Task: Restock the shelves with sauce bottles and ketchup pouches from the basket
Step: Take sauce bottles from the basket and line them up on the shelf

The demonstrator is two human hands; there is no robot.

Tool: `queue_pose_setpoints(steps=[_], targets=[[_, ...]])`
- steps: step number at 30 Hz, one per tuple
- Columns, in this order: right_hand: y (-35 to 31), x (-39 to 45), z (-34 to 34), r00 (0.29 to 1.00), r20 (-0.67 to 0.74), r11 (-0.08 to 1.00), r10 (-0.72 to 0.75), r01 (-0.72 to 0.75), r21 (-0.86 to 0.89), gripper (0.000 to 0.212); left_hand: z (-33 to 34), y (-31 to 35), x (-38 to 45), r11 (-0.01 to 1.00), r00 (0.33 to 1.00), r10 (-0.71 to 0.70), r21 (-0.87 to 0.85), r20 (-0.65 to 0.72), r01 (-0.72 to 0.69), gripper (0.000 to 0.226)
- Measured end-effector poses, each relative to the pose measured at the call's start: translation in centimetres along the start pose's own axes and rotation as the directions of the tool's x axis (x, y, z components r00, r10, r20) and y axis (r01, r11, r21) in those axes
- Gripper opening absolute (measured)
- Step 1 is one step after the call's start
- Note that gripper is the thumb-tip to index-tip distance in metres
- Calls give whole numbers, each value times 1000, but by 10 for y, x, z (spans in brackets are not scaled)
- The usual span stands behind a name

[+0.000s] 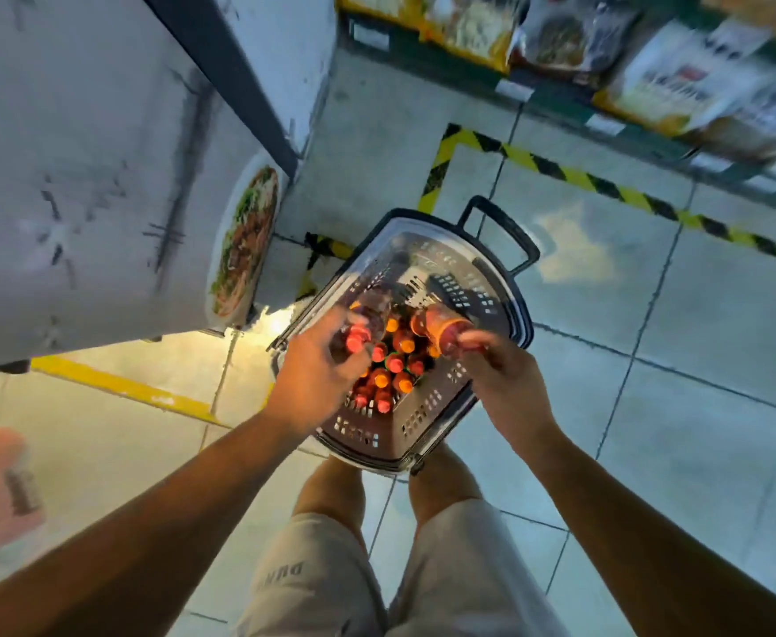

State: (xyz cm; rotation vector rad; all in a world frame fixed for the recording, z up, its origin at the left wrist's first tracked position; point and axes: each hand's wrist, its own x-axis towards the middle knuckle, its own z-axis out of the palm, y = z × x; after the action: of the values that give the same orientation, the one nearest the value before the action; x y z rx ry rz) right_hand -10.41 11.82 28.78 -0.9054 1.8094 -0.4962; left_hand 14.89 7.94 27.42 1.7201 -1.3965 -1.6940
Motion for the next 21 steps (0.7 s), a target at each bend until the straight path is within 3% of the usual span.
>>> queue_pose_setpoints(steps=[5, 12, 21], targets=[[-39, -85, -40, 998, -8, 987, -69, 67, -148, 24, -37, 40, -100, 989, 996, 57, 138, -70, -47, 29], [-64, -167, -91, 996, -5, 977, -83, 81, -200, 24, -65, 80, -222, 978, 981, 91, 203, -173, -55, 28], [-64, -200, -147, 953, 174, 938, -249, 282, -203, 33, 0, 108, -323, 994, 881, -20, -105, -473, -34, 26]])
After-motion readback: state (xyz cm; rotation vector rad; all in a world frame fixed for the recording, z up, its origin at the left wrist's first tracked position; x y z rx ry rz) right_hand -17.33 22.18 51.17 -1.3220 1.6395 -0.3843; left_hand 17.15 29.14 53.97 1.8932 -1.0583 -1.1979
